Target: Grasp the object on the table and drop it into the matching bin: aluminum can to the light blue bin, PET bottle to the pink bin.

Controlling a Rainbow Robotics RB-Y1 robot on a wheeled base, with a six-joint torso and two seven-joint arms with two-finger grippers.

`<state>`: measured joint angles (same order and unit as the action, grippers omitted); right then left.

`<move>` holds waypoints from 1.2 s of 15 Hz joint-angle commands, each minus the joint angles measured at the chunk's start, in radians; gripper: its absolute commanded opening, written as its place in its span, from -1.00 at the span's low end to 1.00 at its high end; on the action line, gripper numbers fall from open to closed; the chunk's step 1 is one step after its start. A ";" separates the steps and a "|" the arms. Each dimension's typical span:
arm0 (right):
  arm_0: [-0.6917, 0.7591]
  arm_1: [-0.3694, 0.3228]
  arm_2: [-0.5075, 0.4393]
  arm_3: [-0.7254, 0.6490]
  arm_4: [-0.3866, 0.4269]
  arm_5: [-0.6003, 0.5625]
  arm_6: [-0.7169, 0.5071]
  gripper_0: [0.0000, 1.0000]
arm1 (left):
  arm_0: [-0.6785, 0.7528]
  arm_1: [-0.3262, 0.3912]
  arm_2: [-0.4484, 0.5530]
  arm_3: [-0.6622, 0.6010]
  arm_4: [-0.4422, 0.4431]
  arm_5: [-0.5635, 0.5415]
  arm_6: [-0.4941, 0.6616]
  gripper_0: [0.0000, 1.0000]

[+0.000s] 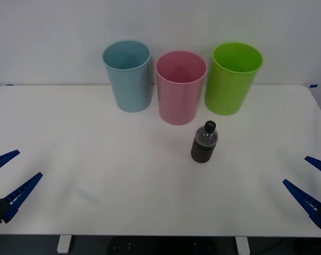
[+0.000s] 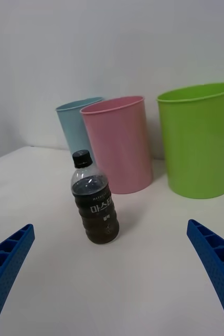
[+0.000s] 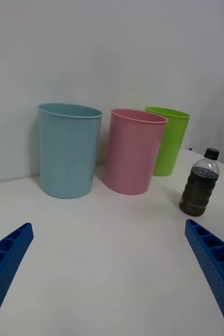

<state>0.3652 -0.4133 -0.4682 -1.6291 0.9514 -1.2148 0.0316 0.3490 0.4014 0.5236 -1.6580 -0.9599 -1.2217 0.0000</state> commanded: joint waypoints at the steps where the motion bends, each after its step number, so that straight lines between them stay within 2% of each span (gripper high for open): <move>1: -0.045 -0.002 0.036 0.061 0.007 0.006 0.106 1.00 | 0.000 0.000 0.000 0.000 0.000 0.000 0.000 1.00; 7: -0.124 -0.004 0.117 0.146 0.035 0.072 0.280 1.00 | 0.000 0.000 0.000 0.000 0.000 0.000 0.000 1.00; 14: -0.238 -0.001 0.232 0.281 0.035 0.123 0.323 1.00 | 0.000 0.000 0.000 0.000 0.000 0.000 0.000 1.00; 18: -0.273 0.001 0.306 0.298 0.035 0.215 0.346 1.00 | 0.000 0.000 0.000 0.000 0.000 0.000 0.000 1.00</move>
<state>0.0988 -0.4128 -0.1779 -1.3316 0.9863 -1.0229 0.3726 0.3490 0.4014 0.5236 -1.6580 -0.9599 -1.2217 0.0000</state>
